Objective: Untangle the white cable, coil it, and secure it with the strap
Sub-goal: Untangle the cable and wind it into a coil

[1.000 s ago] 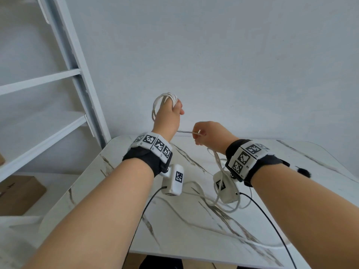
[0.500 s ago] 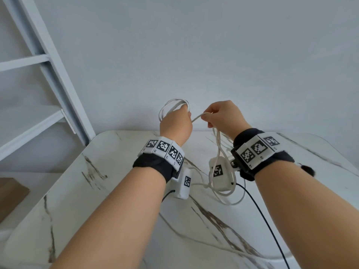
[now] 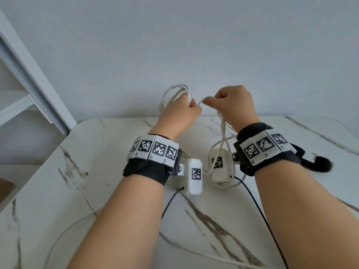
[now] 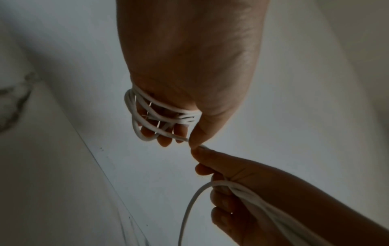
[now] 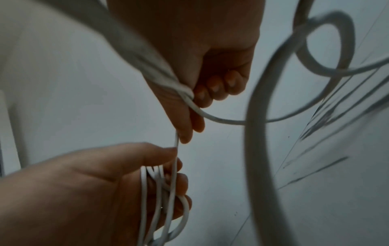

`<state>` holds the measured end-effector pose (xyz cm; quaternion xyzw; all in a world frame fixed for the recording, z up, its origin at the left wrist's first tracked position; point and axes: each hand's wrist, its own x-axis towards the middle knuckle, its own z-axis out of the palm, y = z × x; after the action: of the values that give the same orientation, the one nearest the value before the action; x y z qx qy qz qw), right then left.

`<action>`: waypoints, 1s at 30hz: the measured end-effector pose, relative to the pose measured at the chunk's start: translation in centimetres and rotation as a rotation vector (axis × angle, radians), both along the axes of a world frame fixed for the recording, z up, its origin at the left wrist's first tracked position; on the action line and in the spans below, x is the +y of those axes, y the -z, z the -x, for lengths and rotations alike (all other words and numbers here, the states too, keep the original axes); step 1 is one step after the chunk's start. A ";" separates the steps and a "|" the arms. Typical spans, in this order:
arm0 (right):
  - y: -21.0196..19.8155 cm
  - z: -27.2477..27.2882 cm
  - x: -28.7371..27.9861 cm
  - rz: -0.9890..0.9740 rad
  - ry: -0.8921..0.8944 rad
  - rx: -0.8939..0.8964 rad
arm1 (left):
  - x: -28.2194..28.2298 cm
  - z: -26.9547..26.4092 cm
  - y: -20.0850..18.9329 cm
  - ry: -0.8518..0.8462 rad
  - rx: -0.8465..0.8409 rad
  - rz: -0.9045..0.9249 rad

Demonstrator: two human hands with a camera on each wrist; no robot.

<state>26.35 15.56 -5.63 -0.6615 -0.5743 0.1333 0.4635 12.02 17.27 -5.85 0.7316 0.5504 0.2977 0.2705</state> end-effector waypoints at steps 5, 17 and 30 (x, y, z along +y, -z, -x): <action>0.1 -0.3 0.6 0.007 -0.067 0.024 | 0.7 0.1 0.0 0.032 0.081 -0.097; -1.3 -0.1 0.4 0.127 -0.343 0.004 | 2.8 1.3 0.2 -0.143 0.101 -0.246; -1.2 -1.0 1.4 0.000 -0.007 0.268 | 0.7 1.4 -2.8 0.066 -0.377 -0.147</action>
<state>27.32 16.97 -4.44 -0.6359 -0.5096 0.2220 0.5354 10.64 17.96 -3.01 0.6983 0.4426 0.4598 0.3240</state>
